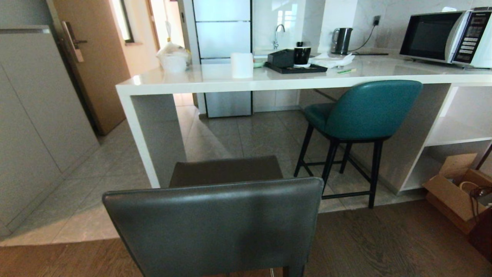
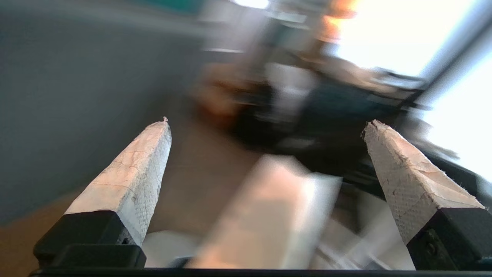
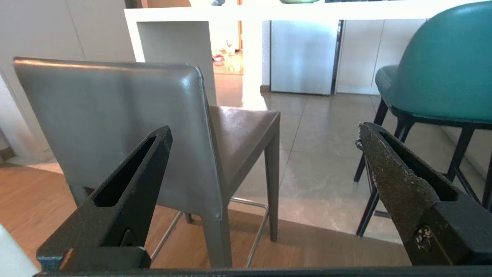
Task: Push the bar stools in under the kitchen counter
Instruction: Pull the blue chair out from under the dining table
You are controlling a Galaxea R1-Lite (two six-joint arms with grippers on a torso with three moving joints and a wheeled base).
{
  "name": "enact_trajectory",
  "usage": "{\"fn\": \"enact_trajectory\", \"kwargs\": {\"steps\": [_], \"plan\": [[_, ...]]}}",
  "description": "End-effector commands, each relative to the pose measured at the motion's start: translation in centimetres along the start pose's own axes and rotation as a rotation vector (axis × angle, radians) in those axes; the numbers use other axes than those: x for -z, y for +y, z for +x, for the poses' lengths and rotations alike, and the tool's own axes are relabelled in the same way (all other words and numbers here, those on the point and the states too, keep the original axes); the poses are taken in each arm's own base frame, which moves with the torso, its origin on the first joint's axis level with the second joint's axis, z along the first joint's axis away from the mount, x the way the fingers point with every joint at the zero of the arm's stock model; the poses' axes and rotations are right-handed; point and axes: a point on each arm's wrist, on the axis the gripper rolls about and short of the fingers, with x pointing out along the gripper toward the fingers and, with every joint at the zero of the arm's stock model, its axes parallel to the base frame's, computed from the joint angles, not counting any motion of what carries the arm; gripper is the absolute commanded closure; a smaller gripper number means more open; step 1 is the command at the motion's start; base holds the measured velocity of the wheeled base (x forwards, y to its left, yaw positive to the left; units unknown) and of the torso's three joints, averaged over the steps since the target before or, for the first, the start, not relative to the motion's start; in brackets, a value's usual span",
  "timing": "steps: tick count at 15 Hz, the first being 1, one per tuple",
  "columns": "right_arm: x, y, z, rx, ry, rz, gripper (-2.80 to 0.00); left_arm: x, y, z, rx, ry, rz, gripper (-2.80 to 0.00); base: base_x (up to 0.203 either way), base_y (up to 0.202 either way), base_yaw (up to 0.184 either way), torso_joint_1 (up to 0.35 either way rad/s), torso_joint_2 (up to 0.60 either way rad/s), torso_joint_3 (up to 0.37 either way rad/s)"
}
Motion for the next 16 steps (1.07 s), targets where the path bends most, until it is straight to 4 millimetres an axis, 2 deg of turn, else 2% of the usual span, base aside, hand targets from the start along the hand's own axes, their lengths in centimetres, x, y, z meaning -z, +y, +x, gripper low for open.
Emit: {"fn": "enact_trajectory", "kwargs": {"steps": [1, 4, 7, 9, 11, 12, 14, 16], "plan": [[0.1, -0.1, 0.0, 0.007, 0.004, 0.004, -2.8, 0.6, 1.0, 0.1, -0.121, 0.016, 0.15, -2.8, 0.0, 0.0, 0.0, 0.0, 0.0, 0.0], [1.0, -0.3, 0.0, 0.093, 0.018, -0.011, -2.8, 1.0, 2.2, 0.0, -0.404, 0.005, 0.429, -2.8, 0.0, 0.0, 0.0, 0.0, 0.0, 0.0], [2.1, -0.6, -0.1, 0.171, 0.032, -0.157, -2.8, 1.7, 3.3, -0.5, -0.725, 0.04, 0.62, -2.8, 0.0, 0.0, 0.0, 0.0, 0.0, 0.0], [2.2, -0.6, -0.2, 0.181, 0.04, -0.17, -2.8, 2.9, 4.3, -0.9, -0.851, 0.1, 0.686, -2.8, 0.0, 0.0, 0.0, 0.0, 0.0, 0.0], [2.5, -0.8, -0.2, 0.227, 0.079, -0.212, -2.8, 3.3, 4.4, -1.1, -0.866, 0.081, 0.603, -2.8, 0.0, 0.0, 0.0, 0.0, 0.0, 0.0], [2.7, -0.7, -0.2, 0.208, 0.1, -0.226, -2.8, 3.6, 4.2, -1.3, -0.806, 0.065, 0.558, -2.8, 0.0, 0.0, 0.0, 0.0, 0.0, 0.0], [2.7, -0.2, -0.1, -0.043, 0.091, -0.207, -2.8, 3.8, 3.6, -1.4, -0.632, 0.076, 0.486, -2.8, 0.0, 0.0, 0.0, 0.0, 0.0, 0.0], [1.1, 0.4, -0.1, -0.248, 0.054, -0.154, -2.8, 3.9, 3.3, -1.4, -0.556, 0.09, 0.472, -2.8, 0.0, 0.0, 0.0, 0.0, 0.0, 0.0]]}}
